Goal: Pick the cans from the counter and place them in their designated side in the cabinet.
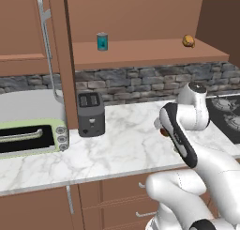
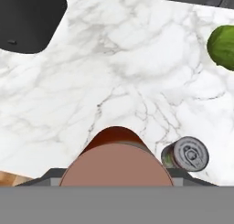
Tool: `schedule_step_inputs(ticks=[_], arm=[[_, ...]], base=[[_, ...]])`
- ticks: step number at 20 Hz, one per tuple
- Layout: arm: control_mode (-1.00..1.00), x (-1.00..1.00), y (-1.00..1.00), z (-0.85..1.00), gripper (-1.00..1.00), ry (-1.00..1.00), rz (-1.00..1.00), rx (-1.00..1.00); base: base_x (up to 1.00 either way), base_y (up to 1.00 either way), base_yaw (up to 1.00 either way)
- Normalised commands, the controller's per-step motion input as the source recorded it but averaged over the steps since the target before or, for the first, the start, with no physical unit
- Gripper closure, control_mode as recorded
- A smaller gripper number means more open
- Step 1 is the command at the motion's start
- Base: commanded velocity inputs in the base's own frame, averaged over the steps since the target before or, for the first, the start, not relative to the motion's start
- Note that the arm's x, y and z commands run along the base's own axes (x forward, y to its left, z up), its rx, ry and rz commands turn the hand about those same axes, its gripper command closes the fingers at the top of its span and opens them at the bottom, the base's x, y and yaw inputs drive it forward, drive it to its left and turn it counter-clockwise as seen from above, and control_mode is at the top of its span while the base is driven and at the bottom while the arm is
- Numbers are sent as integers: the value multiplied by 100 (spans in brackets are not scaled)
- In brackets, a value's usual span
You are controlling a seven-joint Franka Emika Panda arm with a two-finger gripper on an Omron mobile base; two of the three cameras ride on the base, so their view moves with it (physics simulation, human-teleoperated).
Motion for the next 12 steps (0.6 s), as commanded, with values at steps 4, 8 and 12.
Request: schedule_step_inputs(ticks=[4, 8, 12], arm=[[-100, -18, 17, 52, 100, -15, 9, -1], [-100, -19, 14, 52, 100, -16, 8, -1], [-100, -27, 9, 51, 100, -19, 5, 0]], base=[[0, 0, 0], [0, 0, 0], [0, 0, 0]])
